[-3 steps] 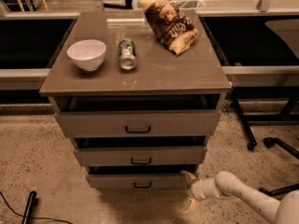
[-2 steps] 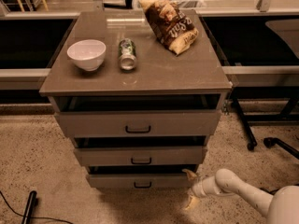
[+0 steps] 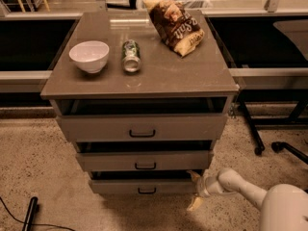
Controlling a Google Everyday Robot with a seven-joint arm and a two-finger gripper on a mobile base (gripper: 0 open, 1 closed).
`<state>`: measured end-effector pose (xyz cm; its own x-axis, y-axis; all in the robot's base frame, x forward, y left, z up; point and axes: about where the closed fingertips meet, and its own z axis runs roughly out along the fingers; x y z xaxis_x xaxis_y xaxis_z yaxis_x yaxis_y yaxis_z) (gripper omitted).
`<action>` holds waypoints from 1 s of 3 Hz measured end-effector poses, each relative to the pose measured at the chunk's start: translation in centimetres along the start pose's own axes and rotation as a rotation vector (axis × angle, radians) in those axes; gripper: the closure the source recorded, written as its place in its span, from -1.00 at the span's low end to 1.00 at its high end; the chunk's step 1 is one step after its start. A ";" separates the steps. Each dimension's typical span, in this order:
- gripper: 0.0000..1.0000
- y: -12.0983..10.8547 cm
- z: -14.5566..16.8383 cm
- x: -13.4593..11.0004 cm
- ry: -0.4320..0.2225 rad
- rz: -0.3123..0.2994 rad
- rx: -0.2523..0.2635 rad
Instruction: Open bottom drawer
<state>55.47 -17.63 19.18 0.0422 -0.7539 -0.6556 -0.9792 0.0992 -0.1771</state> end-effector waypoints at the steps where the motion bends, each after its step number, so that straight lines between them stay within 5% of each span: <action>1: -0.62 -0.8 1.1 0.5 0.010 -0.004 -0.015; 3: -0.46 0.1 1.3 0.5 -0.017 -0.018 -0.037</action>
Offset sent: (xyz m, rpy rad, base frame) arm 0.0143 -0.0028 -0.0187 -0.0256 0.0183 0.0253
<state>55.65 -17.12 17.88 0.0629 -0.7441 -0.6650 -0.9850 0.0611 -0.1616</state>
